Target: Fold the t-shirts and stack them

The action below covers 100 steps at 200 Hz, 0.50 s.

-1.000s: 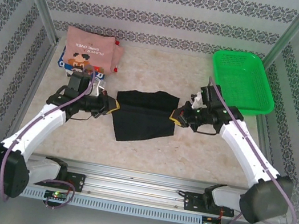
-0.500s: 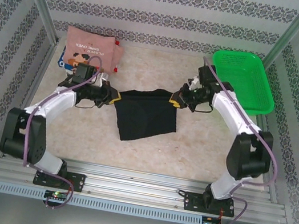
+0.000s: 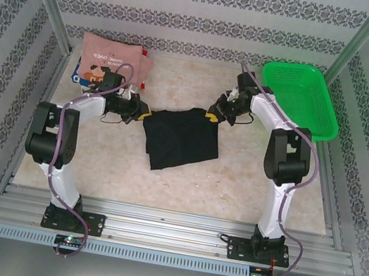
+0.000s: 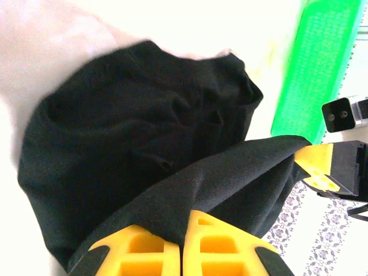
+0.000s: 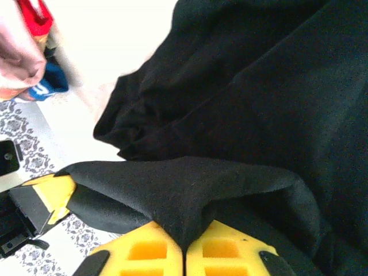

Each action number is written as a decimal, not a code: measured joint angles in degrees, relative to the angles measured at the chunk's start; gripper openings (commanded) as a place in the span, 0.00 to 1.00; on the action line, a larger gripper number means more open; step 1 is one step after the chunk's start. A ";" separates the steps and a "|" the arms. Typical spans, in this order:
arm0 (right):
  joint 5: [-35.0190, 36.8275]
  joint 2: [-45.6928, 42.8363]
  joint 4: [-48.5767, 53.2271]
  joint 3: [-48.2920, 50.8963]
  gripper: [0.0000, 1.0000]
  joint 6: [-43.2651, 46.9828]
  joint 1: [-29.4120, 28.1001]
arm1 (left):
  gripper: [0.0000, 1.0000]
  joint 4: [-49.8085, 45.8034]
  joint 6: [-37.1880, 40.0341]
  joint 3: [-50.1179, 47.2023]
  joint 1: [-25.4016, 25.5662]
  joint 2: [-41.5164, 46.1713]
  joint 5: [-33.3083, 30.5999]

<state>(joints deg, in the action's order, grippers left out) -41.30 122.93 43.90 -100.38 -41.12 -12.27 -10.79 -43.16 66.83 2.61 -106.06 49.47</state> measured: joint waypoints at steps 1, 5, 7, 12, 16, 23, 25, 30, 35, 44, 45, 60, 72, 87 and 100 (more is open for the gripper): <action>-0.02 0.28 0.00 -0.17 0.13 0.00 0.04 | 0.09 0.02 0.07 0.09 0.00 -0.15 -0.02; -0.04 1.07 0.04 -0.68 0.15 0.02 0.09 | 0.11 0.15 0.33 0.68 -0.07 -1.07 -0.07; -0.04 1.51 0.09 -1.01 0.17 0.09 0.17 | 0.13 0.15 0.33 0.90 -0.09 -1.31 -0.04; -0.04 2.56 0.24 -1.88 0.21 0.22 0.31 | 0.18 0.17 0.55 1.62 -0.11 -2.25 -0.04; -0.04 3.37 0.22 -2.45 0.25 0.09 0.39 | 0.23 0.28 0.87 2.25 -0.11 -3.06 -0.11; 0.11 4.87 0.22 -3.80 0.32 0.24 0.59 | 0.29 0.57 1.11 3.10 -0.13 -4.13 -0.31; 0.07 5.31 0.24 -4.26 0.33 0.42 0.72 | 0.31 0.76 0.98 3.23 -0.17 -4.37 -0.35; 0.13 6.27 0.20 -5.22 0.33 0.35 0.96 | 0.34 0.98 1.11 3.63 -0.28 -4.92 -0.48; 0.33 7.19 0.17 -6.27 0.34 0.59 1.31 | 0.37 1.20 0.92 3.89 -0.44 -5.29 -0.61; 0.52 8.66 0.26 -8.28 0.41 0.68 1.90 | 0.47 1.44 0.90 4.39 -0.79 -5.70 -0.83; 0.61 8.87 0.28 -8.66 0.41 0.72 2.03 | 0.48 1.46 0.68 4.48 -0.83 -5.77 -0.87; 1.84 10.12 0.46 -12.09 0.49 1.51 2.97 | 0.57 1.44 0.35 5.95 -1.25 -5.86 -1.44; 2.99 9.99 1.20 -14.82 0.54 2.51 3.45 | 0.59 1.53 0.26 7.80 -1.40 -5.57 -1.86; 4.59 8.09 1.77 -16.70 0.58 4.92 3.78 | 0.63 1.84 0.07 8.55 -1.51 -3.45 -2.71; 6.16 4.48 3.34 -16.31 0.62 7.65 3.50 | 0.65 1.14 0.07 7.82 -1.49 0.68 -3.74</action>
<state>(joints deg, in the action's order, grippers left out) -35.14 127.42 47.24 -116.68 -33.47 -8.78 -9.65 -43.09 74.65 1.13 -105.38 45.74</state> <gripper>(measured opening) 0.592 0.632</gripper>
